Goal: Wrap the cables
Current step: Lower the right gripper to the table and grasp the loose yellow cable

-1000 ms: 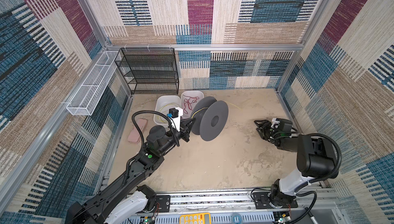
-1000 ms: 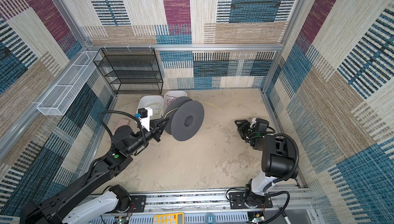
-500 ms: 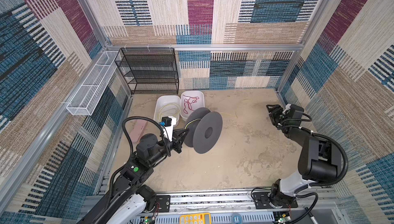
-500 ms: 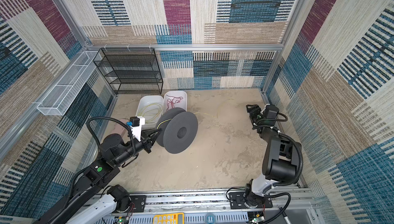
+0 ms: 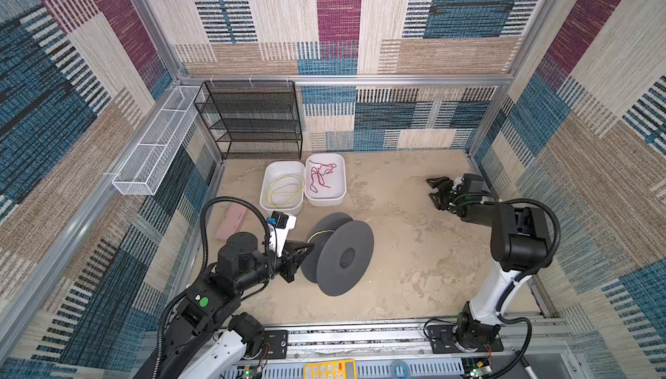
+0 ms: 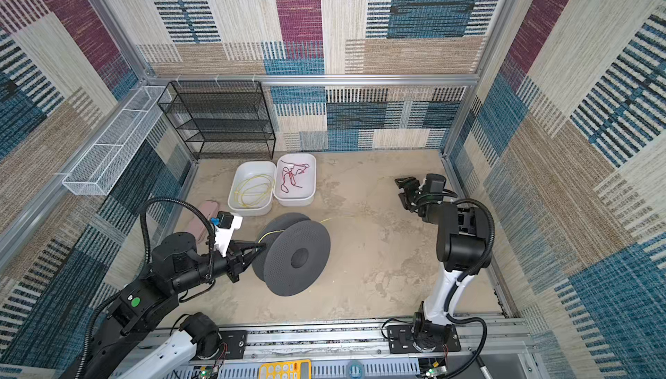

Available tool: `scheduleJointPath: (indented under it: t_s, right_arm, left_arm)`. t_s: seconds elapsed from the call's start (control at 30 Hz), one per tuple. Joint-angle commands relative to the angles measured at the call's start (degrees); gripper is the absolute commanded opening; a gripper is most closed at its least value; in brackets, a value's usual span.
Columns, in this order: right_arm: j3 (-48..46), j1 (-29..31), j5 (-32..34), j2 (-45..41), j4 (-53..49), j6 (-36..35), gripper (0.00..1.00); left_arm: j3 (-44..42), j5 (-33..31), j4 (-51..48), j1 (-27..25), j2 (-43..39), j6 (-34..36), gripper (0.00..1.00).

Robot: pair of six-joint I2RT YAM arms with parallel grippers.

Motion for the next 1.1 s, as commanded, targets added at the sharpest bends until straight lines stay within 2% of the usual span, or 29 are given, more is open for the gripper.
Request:
scheduleJointPath:
  t_s: [0.0, 0.2, 0.43, 0.67, 0.87, 0.97, 1.07]
  right_arm:
    - [2.33, 1.00, -1.52, 3.00, 5.12, 3.84, 0.69]
    - [8.84, 1.41, -1.64, 8.63, 3.68, 5.86, 0.68]
    - [11.96, 2.25, -3.12, 14.17, 7.72, 12.31, 0.63]
    - [14.69, 4.04, -0.15, 17.53, 8.66, 15.18, 0.57]
    - [17.30, 4.20, 3.07, 19.37, 7.77, 15.10, 0.42]
    - [19.43, 4.16, 4.22, 20.24, 5.26, 13.68, 0.31]
    - [19.41, 4.14, 4.46, 20.39, 5.66, 13.52, 0.15]
  left_arm:
    - [1.08, 1.31, -1.28, 0.01, -0.98, 0.96, 0.00]
    - [1.45, 1.23, -2.83, 0.02, -1.38, 1.37, 0.00]
    - [1.47, 0.71, -3.35, 0.01, -1.76, 1.45, 0.00]
    - [1.36, 0.80, -3.45, 0.01, -2.28, 1.39, 0.00]
    - [1.25, 0.28, -4.06, 0.01, -3.23, 1.27, 0.00]
    - [1.49, -0.23, -4.98, 0.01, -3.81, 1.45, 0.00]
    - [1.46, -1.05, -5.07, 0.01, -4.36, 1.41, 0.00]
